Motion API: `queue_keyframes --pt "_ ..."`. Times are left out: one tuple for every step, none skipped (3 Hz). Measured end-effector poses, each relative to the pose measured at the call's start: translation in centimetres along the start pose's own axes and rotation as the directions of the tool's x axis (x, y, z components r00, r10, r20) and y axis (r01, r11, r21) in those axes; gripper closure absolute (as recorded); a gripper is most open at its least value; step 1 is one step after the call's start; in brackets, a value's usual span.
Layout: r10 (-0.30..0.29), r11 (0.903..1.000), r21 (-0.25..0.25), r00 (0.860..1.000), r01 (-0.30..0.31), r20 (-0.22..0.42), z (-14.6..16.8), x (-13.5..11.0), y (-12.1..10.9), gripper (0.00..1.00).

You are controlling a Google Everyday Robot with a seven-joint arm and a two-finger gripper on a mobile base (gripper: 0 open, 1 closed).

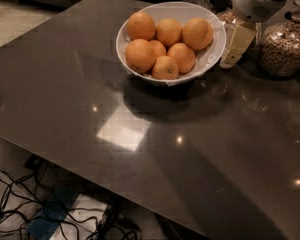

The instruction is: Pick orange from white bowl

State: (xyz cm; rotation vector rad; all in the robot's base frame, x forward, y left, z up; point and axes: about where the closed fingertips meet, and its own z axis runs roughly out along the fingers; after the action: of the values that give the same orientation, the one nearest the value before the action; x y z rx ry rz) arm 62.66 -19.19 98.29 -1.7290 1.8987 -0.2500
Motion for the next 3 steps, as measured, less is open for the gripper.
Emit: queue_keyframes --pt "0.004 0.9999 0.01 1.0 -0.004 0.023 0.2 -0.1 -0.5 0.0" --pt "0.01 0.9993 0.034 0.998 -0.013 0.063 0.4 -0.2 -1.7 0.0" --pt "0.005 0.9982 0.058 0.995 -0.011 0.102 0.6 -0.9 -3.0 0.0"
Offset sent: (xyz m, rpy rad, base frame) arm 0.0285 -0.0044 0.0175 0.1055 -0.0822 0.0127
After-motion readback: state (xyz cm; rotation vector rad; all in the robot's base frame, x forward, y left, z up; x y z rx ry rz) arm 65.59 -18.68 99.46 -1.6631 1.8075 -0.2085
